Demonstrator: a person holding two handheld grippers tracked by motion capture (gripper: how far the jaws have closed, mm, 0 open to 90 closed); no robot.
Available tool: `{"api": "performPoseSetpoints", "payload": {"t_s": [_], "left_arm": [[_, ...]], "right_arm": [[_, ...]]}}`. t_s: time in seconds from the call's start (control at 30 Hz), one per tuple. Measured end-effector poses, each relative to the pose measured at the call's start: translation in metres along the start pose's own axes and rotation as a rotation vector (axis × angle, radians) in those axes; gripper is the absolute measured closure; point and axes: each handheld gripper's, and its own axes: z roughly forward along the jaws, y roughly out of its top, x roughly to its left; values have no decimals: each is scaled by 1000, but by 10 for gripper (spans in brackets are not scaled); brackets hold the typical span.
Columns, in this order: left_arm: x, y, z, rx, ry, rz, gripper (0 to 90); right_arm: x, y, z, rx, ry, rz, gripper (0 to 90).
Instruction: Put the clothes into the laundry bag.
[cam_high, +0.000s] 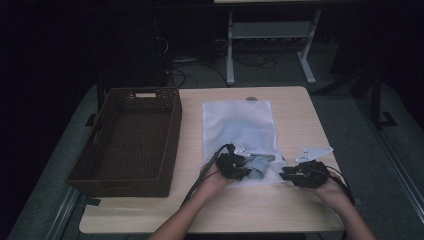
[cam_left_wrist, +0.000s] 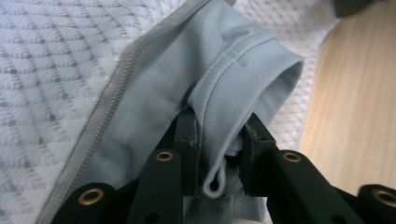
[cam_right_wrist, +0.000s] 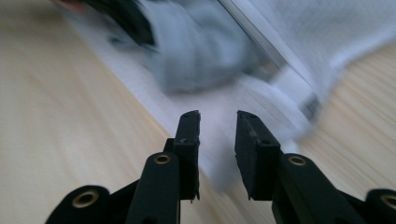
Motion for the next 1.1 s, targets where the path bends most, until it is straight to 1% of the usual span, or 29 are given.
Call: {"api": "performPoseSetpoints", "payload": {"t_s": [0.03, 0.07, 0.1, 0.13, 0.17, 0.2, 0.3, 0.33, 0.47, 0.57, 0.63, 0.7, 0.8, 0.9, 1.1], "left_arm": [[1, 0, -1, -6, -8, -10, 732], [2, 0, -3, -15, -20, -23, 733], [4, -1, -5, -28, -31, -36, 734], [5, 0, -6, -31, -31, -36, 735], [5, 0, -8, -36, -30, -38, 736], [5, 0, -9, -44, -34, -44, 736], [6, 1, -14, -58, -33, -48, 736], [6, 1, -15, -64, -35, -53, 736], [7, 1, -17, -64, -41, -56, 736], [7, 1, -17, -64, -43, -53, 736], [7, 2, -17, -61, -42, -52, 736], [8, 2, -17, -63, -38, -53, 736], [9, 2, -18, -61, -26, -53, 735], [11, 4, -19, -48, -4, -51, 736], [16, 7, -16, -27, 45, -52, 736]], "right_arm": [[4, 3, -1, -20, 24, -10, 714], [7, 4, 0, -27, 38, -21, 732], [12, 7, 1, -40, 61, -40, 780], [19, 10, 4, -52, 92, -64, 825], [24, 12, 7, -57, 108, -86, 867], [29, 15, 10, -56, 112, -105, 896], [40, 23, 24, -54, 130, -135, 898], [44, 26, 29, -46, 129, -148, 898], [52, 35, 49, -16, 126, -168, 899], [55, 37, 63, 19, 114, -182, 899], [56, 37, 70, 45, 100, -183, 899], [56, 36, 73, 50, 89, -195, 900], [57, 36, 73, 51, 87, -192, 900], [59, 35, 73, 54, 73, -201, 900], [61, 36, 73, 57, 65, -195, 900]]}}
